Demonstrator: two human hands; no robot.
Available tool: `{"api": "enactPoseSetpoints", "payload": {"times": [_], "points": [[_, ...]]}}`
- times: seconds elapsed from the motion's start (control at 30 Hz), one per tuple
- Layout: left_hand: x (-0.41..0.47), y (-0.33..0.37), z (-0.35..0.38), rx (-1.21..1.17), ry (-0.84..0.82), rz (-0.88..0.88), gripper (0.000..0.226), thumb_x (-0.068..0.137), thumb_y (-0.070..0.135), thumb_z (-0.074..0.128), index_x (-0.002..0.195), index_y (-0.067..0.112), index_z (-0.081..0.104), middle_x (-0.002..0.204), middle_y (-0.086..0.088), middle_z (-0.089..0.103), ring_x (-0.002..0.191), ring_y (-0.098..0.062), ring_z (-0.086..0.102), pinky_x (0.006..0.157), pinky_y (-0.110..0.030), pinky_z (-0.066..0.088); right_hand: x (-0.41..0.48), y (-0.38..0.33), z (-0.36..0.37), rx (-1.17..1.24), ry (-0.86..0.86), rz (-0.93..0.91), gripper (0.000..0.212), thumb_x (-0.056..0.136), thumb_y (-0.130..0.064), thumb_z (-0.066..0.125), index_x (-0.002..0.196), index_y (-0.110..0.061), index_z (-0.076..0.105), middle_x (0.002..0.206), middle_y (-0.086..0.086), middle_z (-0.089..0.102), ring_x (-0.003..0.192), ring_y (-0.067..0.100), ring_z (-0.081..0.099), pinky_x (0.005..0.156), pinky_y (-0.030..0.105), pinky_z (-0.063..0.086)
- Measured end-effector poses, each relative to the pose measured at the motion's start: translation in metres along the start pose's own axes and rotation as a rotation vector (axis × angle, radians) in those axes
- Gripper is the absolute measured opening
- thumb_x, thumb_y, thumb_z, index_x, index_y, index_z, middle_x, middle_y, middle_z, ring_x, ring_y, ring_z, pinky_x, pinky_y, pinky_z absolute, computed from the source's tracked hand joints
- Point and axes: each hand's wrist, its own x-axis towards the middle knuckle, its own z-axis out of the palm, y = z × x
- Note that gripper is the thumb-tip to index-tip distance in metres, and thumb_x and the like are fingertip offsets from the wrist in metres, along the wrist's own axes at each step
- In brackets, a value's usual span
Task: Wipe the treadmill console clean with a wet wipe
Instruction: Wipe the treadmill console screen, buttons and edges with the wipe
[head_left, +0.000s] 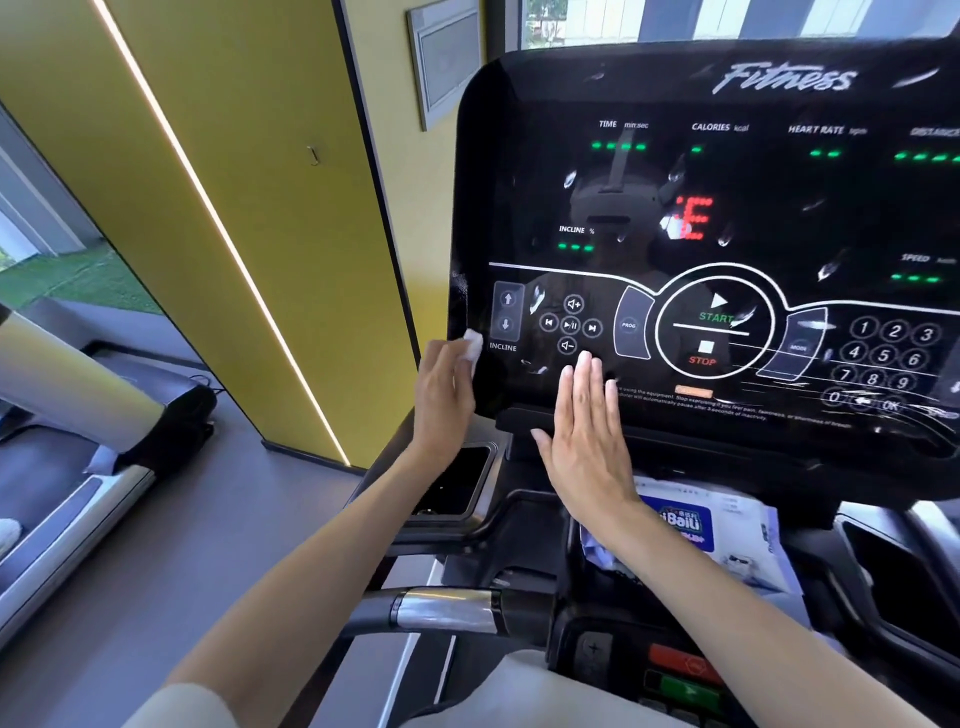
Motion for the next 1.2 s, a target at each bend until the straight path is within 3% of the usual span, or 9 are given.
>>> {"api": "enactPoseSetpoints", "payload": {"times": [0.2,0.47,0.7,0.83,0.87,1.0,1.13,1.2], "points": [[0.056,0.038,0.002,-0.069,0.202,-0.106,0.014,0.095,0.006,0.047,0.096,0.000,0.059,0.087,-0.004,0.048,0.071,-0.011,0.040,0.062,-0.006,0.031,0.008,0.006,-0.015,0.053,0.069,0.026,0.073,0.096,-0.044,0.023,0.144,0.009,0.009,0.152,0.028,0.002,0.142,0.036,0.000,0.115,0.048,0.009],[0.154,0.086,-0.005,-0.208,0.368,-0.230,0.020,0.095,0.010,0.047,0.107,0.001,0.060,0.102,-0.009,0.056,0.085,-0.011,0.045,0.073,-0.010,0.028,0.074,0.051,-0.080,0.085,0.249,0.002,0.067,0.098,-0.040,0.024,0.146,0.003,0.005,0.154,0.021,0.001,0.144,0.029,-0.002,0.116,0.042,0.003],[0.210,0.126,-0.006,-0.147,0.335,-0.010,0.019,0.096,0.010,0.048,0.103,0.001,0.063,0.098,-0.015,0.057,0.087,-0.021,0.053,0.074,-0.016,0.033,0.124,0.072,-0.122,0.041,0.322,-0.054,0.058,0.098,-0.032,0.022,0.144,0.003,0.021,0.153,0.019,0.016,0.143,0.026,0.012,0.116,0.040,0.011],[0.214,0.134,-0.002,-0.016,0.121,0.275,0.018,0.096,0.012,0.047,0.099,0.003,0.063,0.091,-0.003,0.049,0.082,-0.018,0.050,0.075,-0.019,0.036,0.140,0.074,-0.126,0.045,0.335,-0.058,0.054,0.097,-0.028,0.024,0.140,0.005,0.031,0.149,0.020,0.027,0.140,0.027,0.024,0.114,0.041,0.020],[0.219,0.127,-0.004,-0.024,0.110,0.283,0.017,0.096,0.011,0.049,0.098,0.003,0.063,0.090,-0.003,0.049,0.080,-0.018,0.050,0.074,-0.019,0.036,0.142,0.075,-0.124,0.040,0.334,-0.061,0.054,0.097,-0.027,0.024,0.139,0.005,0.033,0.148,0.021,0.029,0.139,0.028,0.026,0.113,0.042,0.022],[0.219,0.133,-0.004,-0.122,0.275,0.051,0.017,0.097,0.012,0.047,0.097,0.006,0.062,0.092,-0.007,0.053,0.081,-0.016,0.049,0.077,-0.023,0.041,0.143,0.077,-0.119,0.040,0.346,-0.071,0.053,0.094,-0.022,0.024,0.137,0.006,0.036,0.148,0.021,0.029,0.138,0.029,0.027,0.111,0.045,0.029],[0.208,0.147,0.007,-0.105,0.077,0.283,0.019,0.096,0.014,0.051,0.106,0.008,0.065,0.092,0.000,0.053,0.082,-0.012,0.052,0.078,-0.012,0.038,0.143,0.078,-0.118,0.038,0.361,-0.089,0.049,0.095,-0.016,0.032,0.139,0.005,0.034,0.150,0.019,0.026,0.140,0.027,0.022,0.115,0.042,0.020],[0.217,0.139,0.002,-0.164,0.251,0.106,0.017,0.096,0.014,0.049,0.100,0.008,0.065,0.090,-0.002,0.052,0.080,-0.018,0.054,0.076,-0.019,0.041,0.143,0.078,-0.118,0.056,0.369,-0.098,0.052,0.091,-0.005,0.046,0.141,0.005,0.031,0.151,0.019,0.023,0.141,0.027,0.019,0.115,0.039,0.013]]}}
